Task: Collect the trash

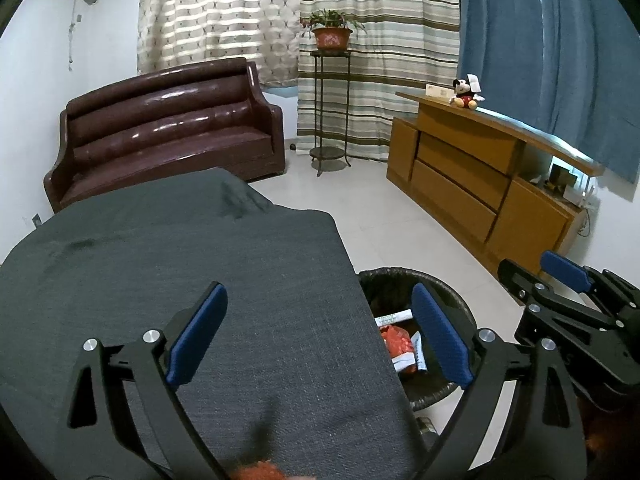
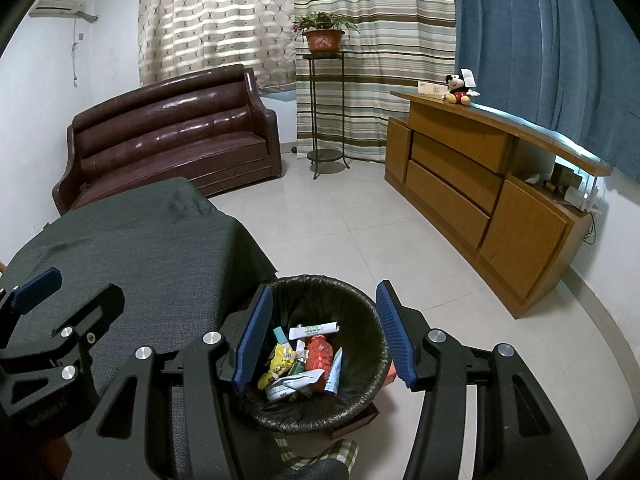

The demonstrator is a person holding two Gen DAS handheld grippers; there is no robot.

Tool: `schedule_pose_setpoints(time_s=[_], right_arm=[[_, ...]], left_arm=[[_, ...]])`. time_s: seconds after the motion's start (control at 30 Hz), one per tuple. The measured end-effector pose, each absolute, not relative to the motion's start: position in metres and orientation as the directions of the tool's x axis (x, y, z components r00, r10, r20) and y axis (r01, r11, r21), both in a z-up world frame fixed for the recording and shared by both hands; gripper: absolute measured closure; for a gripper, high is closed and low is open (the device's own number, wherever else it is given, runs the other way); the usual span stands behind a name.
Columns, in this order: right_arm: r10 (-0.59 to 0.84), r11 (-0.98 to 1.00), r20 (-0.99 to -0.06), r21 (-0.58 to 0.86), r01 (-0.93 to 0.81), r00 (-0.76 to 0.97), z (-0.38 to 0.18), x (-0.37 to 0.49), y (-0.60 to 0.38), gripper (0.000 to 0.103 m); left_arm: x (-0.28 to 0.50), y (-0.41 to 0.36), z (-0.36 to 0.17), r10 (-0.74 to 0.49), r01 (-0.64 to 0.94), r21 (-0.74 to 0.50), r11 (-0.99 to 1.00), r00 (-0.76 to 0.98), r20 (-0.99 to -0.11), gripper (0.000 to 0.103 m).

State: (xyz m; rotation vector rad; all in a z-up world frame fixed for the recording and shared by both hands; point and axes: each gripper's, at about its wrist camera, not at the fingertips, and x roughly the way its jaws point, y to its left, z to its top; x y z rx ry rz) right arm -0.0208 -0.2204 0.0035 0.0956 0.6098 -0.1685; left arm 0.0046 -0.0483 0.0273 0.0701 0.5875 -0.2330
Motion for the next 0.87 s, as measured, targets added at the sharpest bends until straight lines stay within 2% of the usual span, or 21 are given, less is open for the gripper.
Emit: schedule_pose_setpoints(time_s=[0.5, 0.77, 0.87], right_arm=[[-0.131, 0.982, -0.575, 0.037, 0.185, 0.808, 0.004, -0.021, -0.219, 0.049], [-0.13, 0.982, -0.574, 0.037, 0.185, 0.808, 0.004, -0.021, -0.218, 0.049], [-0.131, 0.982, -0.574, 0.037, 0.185, 0.809, 0.004, -0.021, -0.218, 0.045]], left_arm=[[0.009, -0.044, 0.027, -0.215, 0.251, -0.013, 0.968, 0.8, -0.561, 0.008], [0.016, -0.037, 0.028, -0.183, 0.215, -0.014, 0.977, 0.796, -0.577, 0.007], [0.019, -0.033, 0.028, -0.175, 0.209, -0.009, 0.978, 0.791, -0.586, 0.007]])
